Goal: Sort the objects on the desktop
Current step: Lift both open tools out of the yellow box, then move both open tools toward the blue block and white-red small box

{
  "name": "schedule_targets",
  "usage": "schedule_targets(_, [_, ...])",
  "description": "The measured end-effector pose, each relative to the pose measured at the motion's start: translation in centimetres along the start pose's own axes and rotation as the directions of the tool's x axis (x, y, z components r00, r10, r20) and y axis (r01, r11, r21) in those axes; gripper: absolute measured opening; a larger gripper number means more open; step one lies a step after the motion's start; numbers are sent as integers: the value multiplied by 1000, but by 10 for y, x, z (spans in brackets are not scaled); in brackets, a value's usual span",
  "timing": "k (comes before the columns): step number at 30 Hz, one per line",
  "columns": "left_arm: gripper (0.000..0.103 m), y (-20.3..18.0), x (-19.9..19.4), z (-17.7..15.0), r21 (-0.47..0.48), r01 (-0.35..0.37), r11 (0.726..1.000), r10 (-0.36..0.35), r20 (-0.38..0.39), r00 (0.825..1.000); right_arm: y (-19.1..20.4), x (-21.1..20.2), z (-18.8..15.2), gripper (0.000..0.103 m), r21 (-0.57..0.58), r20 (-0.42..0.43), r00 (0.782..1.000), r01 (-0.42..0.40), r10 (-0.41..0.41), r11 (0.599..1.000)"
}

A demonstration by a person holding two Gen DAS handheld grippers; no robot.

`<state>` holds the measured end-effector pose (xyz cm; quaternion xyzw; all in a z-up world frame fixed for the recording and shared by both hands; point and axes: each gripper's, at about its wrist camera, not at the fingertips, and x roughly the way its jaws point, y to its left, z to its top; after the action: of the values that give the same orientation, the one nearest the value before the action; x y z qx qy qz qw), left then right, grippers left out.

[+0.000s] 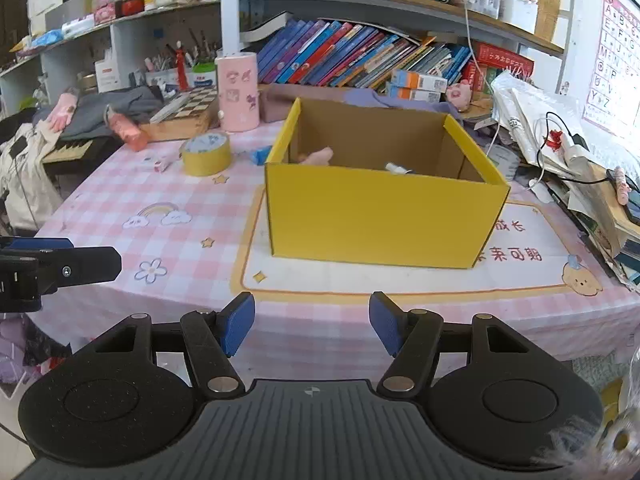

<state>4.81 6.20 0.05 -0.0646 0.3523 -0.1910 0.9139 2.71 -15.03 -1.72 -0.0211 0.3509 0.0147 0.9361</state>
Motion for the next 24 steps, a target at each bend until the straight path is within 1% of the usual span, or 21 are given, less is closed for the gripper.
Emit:
schedule_targets(9, [74,10,-5,-6,10,-39,999,39,-21,999,26,3,-10,62,-31,-40,998,-45,44,999])
schedule_targets(17, [75,21,-5,-7,9,-57,998,58,-39,998,43,9,-9,63,-57,-63,994,-91,87,994])
schedule_targets(24, [75,32,-9,-7,-2,-76,997,76,-36,996,59,14,-5,64,-98,-67,991,-121,115,988])
